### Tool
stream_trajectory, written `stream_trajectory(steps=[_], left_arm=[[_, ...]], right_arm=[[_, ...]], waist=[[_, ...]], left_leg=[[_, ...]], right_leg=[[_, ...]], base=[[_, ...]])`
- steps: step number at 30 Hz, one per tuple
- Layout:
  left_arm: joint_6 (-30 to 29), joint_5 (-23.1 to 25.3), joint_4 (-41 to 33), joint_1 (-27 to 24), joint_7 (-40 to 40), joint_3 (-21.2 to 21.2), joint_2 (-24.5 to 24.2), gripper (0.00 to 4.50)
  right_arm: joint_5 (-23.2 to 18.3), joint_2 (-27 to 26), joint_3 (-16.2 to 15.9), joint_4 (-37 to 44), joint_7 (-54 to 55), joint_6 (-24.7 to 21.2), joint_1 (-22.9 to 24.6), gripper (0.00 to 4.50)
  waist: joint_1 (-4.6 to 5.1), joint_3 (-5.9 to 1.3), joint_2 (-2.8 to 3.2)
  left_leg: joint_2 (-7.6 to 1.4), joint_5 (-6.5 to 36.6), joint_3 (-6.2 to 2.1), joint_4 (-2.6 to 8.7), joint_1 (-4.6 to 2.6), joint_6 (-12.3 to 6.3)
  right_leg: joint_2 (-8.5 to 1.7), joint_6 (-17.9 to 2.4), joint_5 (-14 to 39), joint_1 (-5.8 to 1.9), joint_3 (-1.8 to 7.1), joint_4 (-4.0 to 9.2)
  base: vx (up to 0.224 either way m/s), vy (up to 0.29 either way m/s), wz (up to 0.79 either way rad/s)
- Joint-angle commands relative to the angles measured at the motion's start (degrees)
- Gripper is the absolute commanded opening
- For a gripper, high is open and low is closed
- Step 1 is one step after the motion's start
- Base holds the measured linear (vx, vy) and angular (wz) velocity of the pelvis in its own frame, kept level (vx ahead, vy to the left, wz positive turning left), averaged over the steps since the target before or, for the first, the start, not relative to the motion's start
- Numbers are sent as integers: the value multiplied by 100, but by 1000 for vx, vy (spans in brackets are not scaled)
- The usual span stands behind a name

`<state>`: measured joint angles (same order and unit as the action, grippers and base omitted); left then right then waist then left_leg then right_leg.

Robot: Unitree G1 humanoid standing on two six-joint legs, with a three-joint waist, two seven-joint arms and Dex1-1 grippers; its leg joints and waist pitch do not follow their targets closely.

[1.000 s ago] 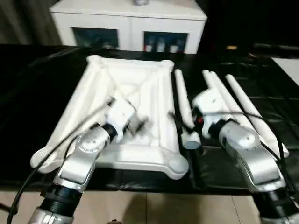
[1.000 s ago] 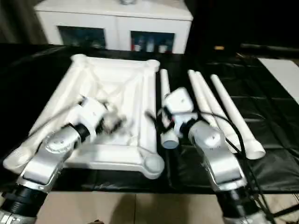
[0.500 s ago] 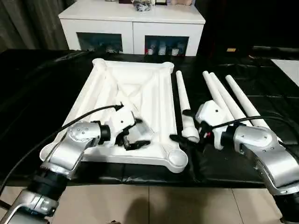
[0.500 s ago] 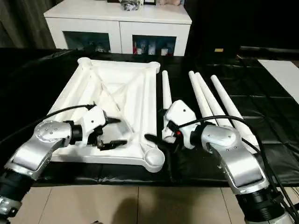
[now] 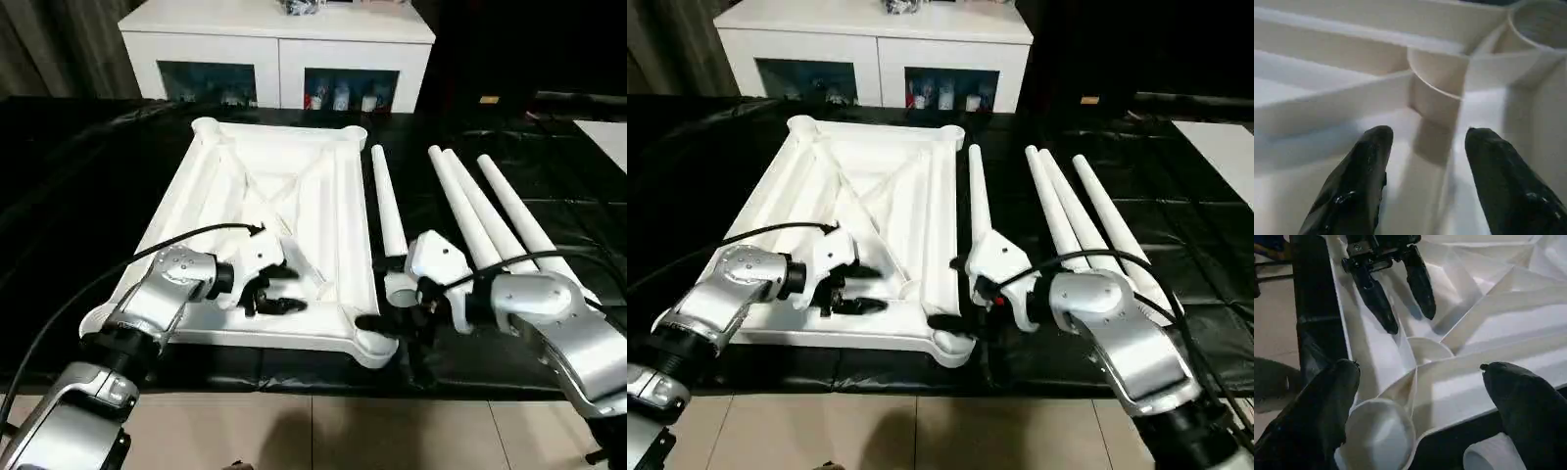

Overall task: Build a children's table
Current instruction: Rotate table base

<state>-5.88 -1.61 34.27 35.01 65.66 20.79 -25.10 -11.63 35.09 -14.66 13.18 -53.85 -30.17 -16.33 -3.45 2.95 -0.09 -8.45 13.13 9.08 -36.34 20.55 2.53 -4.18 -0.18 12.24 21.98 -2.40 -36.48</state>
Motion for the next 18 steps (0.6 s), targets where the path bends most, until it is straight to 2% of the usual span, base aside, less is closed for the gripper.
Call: stream_trajectory(steps=[1,4,5,9,12,15,18], left_arm=[[106,144,153,202,74,81,-21,249],[161,209,324,270,121,125,-9,240],[261,264,468,323,138,144,-1,221],[342,350,708,421,124,143,2,200],[330,418,812,463,204,178,-21,159],[344,504,853,472,227,213,-51,151],[341,528,912,493,215,197,-41,120]], right_arm=[[-26,77,-57,111,-55,-86,-7,450],[-17,80,-54,126,-61,-93,0,450],[-13,89,-69,133,-54,-104,-1,450],[-1,95,-91,149,-50,-135,-5,450],[31,96,-122,148,-50,-134,-3,450],[53,88,-140,137,-41,-130,-11,450],[53,85,-143,135,-38,-130,-16,450]], waist=[[-22,-332,-25],[-21,-316,-20],[-15,-309,-26],[-24,-314,-38],[-24,-309,-32],[-22,-298,-46],[-22,-292,-37]], left_leg=[[-460,629,-141,526,-31,-317],[-474,800,-141,542,-45,-234],[-470,832,-139,549,-41,-214],[-478,798,-135,552,-43,-190],[-484,799,-127,556,-43,-189],[-495,899,-108,566,-47,-146],[-498,948,-104,574,-46,-116]], right_leg=[[-505,-1623,244,-266,303,402],[-513,-1595,510,-253,306,427],[-507,-1566,582,-250,308,439],[-522,-1542,573,-254,312,438],[-524,-1545,589,-244,311,438],[-530,-1510,779,-238,317,458],[-531,-1479,888,-231,321,469]], base=[[0,0,0],[0,0,0],[0,0,0],[0,0,0],[0,0,0],[0,0,0],[0,0,0]])
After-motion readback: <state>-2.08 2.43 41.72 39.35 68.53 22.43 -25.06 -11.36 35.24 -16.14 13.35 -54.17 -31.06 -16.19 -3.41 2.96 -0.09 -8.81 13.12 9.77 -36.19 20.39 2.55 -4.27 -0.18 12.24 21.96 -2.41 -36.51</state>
